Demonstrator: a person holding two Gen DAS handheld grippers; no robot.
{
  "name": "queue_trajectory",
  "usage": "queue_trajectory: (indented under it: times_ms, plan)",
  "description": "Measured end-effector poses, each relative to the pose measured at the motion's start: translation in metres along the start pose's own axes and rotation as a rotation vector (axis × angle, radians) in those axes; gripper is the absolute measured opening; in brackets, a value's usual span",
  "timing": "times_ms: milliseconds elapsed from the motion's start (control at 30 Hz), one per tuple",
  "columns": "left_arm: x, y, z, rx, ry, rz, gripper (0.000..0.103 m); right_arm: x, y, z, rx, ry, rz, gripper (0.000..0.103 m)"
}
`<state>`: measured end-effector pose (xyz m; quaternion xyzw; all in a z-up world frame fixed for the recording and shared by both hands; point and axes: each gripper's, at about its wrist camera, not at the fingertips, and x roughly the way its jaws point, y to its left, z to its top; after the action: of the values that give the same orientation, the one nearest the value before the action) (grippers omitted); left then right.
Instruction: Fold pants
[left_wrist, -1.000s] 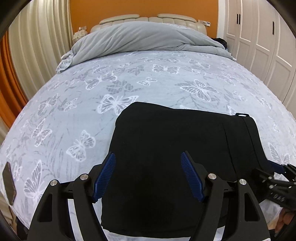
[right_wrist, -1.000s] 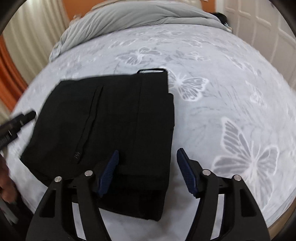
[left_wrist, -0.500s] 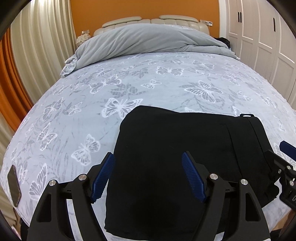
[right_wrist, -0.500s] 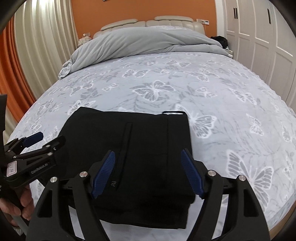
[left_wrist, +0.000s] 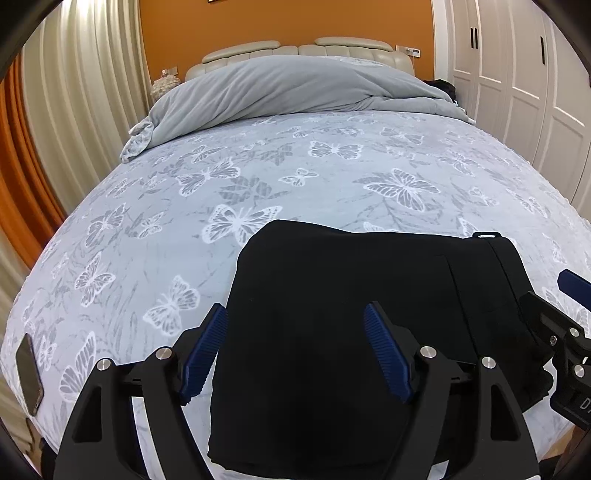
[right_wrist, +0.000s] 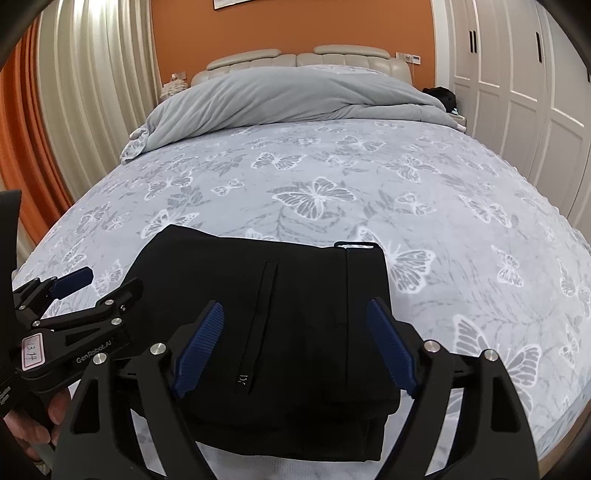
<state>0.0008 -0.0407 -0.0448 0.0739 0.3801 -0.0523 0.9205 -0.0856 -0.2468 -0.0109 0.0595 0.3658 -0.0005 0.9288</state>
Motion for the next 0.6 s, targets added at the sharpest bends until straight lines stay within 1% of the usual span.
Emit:
queue_trajectory:
  times_ms: [33,67,100,133,167,200,233,267,300,333,367,400,433,467,500,533,567,600]
  plan:
    - [0.000,0.000,0.000,0.000,0.002,0.001,0.074,0.001,-0.001,0.000,0.000,0.003,0.002,0.079]
    - [0.001,0.000,0.000,-0.001,0.005,0.000,0.074,0.002,-0.001,0.000,0.004,0.007,0.000,0.083]
    - [0.002,0.002,0.001,-0.005,0.014,-0.013,0.075,0.005,-0.007,-0.001,0.018,0.021,-0.006,0.085]
    - [0.005,0.007,0.002,-0.017,0.037,-0.046,0.081,0.009,-0.014,-0.002,0.037,0.043,-0.011,0.087]
    - [0.010,0.014,0.003,-0.039,0.075,-0.089,0.084,0.012,-0.020,-0.003,0.052,0.066,-0.013,0.090]
    - [0.016,0.023,0.002,-0.072,0.111,-0.123,0.084,0.020,-0.031,-0.007,0.086,0.116,-0.016,0.091]
    - [0.028,0.040,0.001,-0.150,0.179,-0.173,0.084,0.028,-0.040,-0.010,0.119,0.160,-0.013,0.091]
    - [0.039,0.055,-0.002,-0.225,0.232,-0.199,0.084,0.039,-0.054,-0.017,0.175,0.221,0.005,0.092]
    - [0.047,0.066,-0.005,-0.284,0.268,-0.212,0.084,0.047,-0.062,-0.024,0.217,0.265,0.028,0.092]
    - [0.058,0.083,-0.011,-0.379,0.318,-0.234,0.083,0.056,-0.070,-0.031,0.266,0.318,0.065,0.092]
    - [0.064,0.092,-0.016,-0.428,0.341,-0.255,0.083,0.062,-0.074,-0.037,0.295,0.351,0.101,0.093]
    - [0.072,0.099,-0.022,-0.478,0.375,-0.294,0.083,0.063,-0.075,-0.041,0.306,0.346,0.126,0.094]
    - [0.077,0.102,-0.025,-0.499,0.396,-0.320,0.083,0.061,-0.073,-0.041,0.286,0.331,0.134,0.094]
    - [0.077,0.104,-0.028,-0.505,0.389,-0.338,0.083,0.062,-0.072,-0.041,0.274,0.340,0.151,0.094]
    - [0.075,0.101,-0.027,-0.492,0.372,-0.352,0.084,0.062,-0.071,-0.042,0.285,0.342,0.177,0.094]
    - [0.075,0.095,-0.028,-0.468,0.374,-0.402,0.083,0.061,-0.073,-0.043,0.314,0.336,0.196,0.094]
    - [0.077,0.091,-0.029,-0.458,0.382,-0.446,0.081,0.062,-0.074,-0.043,0.337,0.331,0.221,0.092]
    - [0.076,0.086,-0.030,-0.448,0.381,-0.461,0.081,0.062,-0.075,-0.043,0.356,0.326,0.251,0.084]
